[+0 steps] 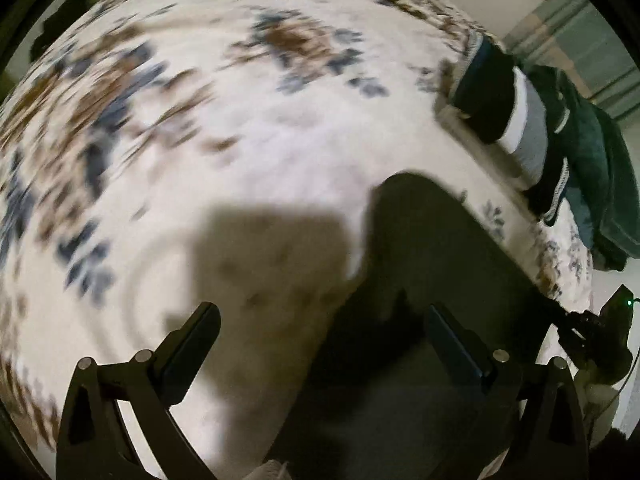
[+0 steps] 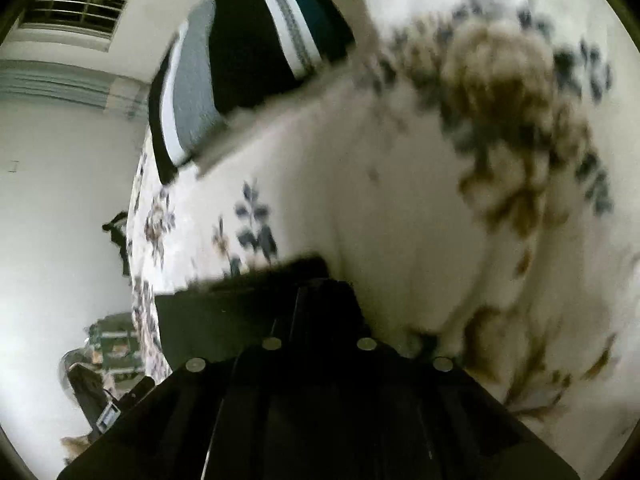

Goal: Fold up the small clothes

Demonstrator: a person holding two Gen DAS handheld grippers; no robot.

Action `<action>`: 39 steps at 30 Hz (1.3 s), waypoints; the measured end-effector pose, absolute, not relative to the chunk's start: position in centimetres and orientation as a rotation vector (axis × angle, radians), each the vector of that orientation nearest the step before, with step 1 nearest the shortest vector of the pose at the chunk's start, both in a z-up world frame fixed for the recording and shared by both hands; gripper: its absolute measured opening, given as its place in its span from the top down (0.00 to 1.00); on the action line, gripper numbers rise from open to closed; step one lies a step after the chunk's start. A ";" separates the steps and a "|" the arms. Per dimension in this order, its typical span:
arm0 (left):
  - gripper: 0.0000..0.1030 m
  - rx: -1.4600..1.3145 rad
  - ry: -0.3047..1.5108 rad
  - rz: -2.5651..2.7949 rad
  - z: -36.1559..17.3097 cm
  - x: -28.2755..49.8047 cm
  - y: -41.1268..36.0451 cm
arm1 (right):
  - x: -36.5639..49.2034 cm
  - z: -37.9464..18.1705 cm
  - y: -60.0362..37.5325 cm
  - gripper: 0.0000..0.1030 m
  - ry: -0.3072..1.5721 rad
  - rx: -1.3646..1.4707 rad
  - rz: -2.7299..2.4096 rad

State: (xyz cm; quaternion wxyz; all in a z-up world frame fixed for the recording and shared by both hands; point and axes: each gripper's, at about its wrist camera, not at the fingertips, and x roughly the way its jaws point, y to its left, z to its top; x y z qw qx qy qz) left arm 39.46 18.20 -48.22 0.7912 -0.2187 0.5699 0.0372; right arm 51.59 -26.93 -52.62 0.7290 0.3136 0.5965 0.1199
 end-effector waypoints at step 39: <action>0.47 -0.652 1.319 -0.154 -52.3 47.2 17.6 | 39.2 -55.1 -26.0 0.94 1.651 0.785 0.188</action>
